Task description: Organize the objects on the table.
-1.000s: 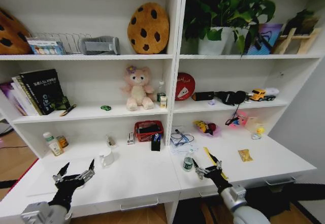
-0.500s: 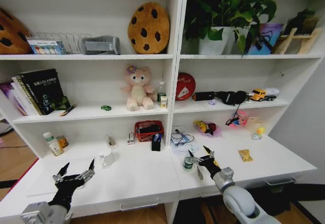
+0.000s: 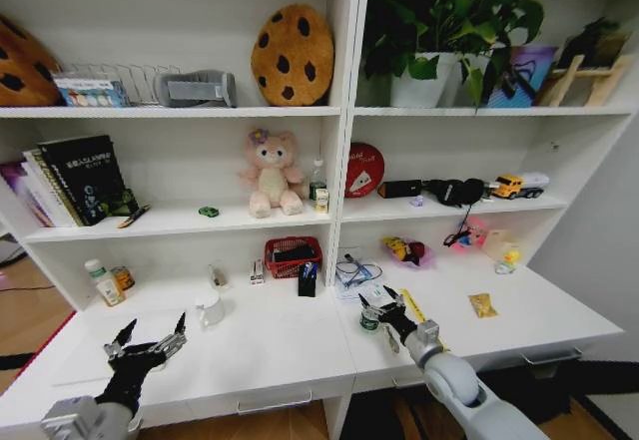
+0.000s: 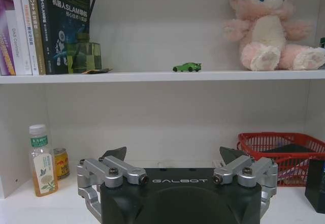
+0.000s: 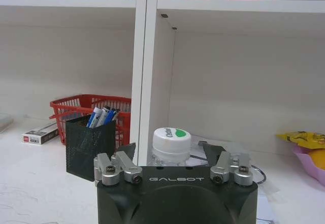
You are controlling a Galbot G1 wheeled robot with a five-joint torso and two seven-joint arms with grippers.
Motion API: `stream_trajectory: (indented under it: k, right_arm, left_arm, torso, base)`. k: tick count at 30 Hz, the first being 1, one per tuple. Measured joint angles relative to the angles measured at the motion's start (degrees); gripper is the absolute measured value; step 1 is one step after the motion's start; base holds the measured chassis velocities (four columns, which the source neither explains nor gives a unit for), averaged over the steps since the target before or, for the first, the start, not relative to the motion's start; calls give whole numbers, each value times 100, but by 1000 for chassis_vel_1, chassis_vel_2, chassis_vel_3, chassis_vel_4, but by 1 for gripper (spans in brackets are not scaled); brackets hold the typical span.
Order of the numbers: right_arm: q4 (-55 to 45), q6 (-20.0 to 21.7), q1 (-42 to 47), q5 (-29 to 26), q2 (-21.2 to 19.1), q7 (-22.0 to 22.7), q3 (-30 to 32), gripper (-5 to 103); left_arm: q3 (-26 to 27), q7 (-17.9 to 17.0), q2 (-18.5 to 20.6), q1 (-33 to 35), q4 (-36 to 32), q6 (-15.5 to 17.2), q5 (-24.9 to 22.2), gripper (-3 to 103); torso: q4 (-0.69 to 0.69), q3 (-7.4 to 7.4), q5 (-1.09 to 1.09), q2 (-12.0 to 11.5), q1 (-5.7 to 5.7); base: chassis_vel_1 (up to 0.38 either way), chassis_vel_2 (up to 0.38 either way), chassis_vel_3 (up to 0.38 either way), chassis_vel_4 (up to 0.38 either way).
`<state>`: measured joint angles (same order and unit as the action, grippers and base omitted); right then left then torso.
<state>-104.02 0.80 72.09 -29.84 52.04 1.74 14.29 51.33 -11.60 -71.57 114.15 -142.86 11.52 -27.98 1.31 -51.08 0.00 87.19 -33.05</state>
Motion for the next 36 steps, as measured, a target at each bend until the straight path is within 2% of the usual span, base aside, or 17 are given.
stream_trajectory:
  k: [1,3,4,7,8,11,13,15,18,20,24,26,27,29,30,32,36]
  right_arm:
    - [0,0,0,0,0,0,0,76]
    - [4,0,2,-24,15,-27,-15,65]
    - [4,0,2,-24,15,-27,-15,65]
    - [-15,-14,51,-50,35,-48,11,48]
    - [-15,-14,51,-50,35,-48,11,48]
    - [-68,-55,178,-41,52,-46,44,32]
    - [-84,-67,211,-34,59,-45,52,32]
    - [-135,-111,273,-39,75,-53,67,26]
    - [-179,-172,314,-61,76,-95,89,26]
    - [-392,-415,531,-110,39,-266,270,26]
    - [-764,-602,886,-178,-44,-455,524,26]
    - [-1429,-792,1725,-89,-50,-579,1033,26]
    - [-1429,-792,1725,-89,-50,-579,1033,26]
    - [-1886,-927,2585,116,114,-610,1405,26]
    - [-1886,-927,2585,116,114,-610,1405,26]
    - [-2150,-1358,3693,483,443,-977,1830,26]
    - [-2133,-1566,4031,661,584,-1150,1954,26]
  left_arm:
    - [0,0,0,0,0,0,0,100]
    - [0,0,0,0,0,0,0,100]
    - [0,0,0,0,0,0,0,100]
    - [0,0,0,0,0,0,0,100]
    - [0,0,0,0,0,0,0,100]
    - [0,0,0,0,0,0,0,100]
    - [0,0,0,0,0,0,0,100]
    - [0,0,0,0,0,0,0,100]
    - [0,0,0,0,0,0,0,100]
    - [0,1,0,0,0,0,0,100]
    - [0,1,0,0,0,0,0,100]
    - [0,1,0,0,0,0,0,100]
    - [0,1,0,0,0,0,0,100]
    - [0,1,0,0,0,0,0,100]
    - [0,1,0,0,0,0,0,100]
    - [0,2,0,0,0,0,0,100]
    - [0,2,0,0,0,0,0,100]
  torso:
    - [0,0,0,0,0]
    - [0,0,0,0,0]
    - [0,0,0,0,0]
    - [0,0,0,0,0]
    - [0,0,0,0,0]
    - [0,0,-1,1,0]
    - [1,1,-1,0,0]
    - [1,0,0,0,1]
    - [0,0,1,0,0]
    - [-1,0,2,0,0]
    - [0,0,0,0,0]
    - [-1,1,-1,0,0]
    - [-1,1,-1,0,0]
    - [1,1,-1,0,0]
    - [1,1,-1,0,0]
    - [1,1,-2,1,2]
    - [2,1,0,1,2]
  base:
    - [0,0,0,0]
    - [0,0,0,0]
    - [0,0,0,0]
    - [0,0,0,0]
    - [0,0,0,0]
    - [0,0,0,0]
    - [0,0,0,0]
    - [0,0,0,0]
    - [0,0,0,0]
    - [0,0,0,0]
    - [0,0,0,0]
    - [0,0,0,0]
    - [0,0,0,0]
    - [0,0,0,0]
    - [0,0,0,0]
    - [0,0,0,0]
    - [0,0,0,0]
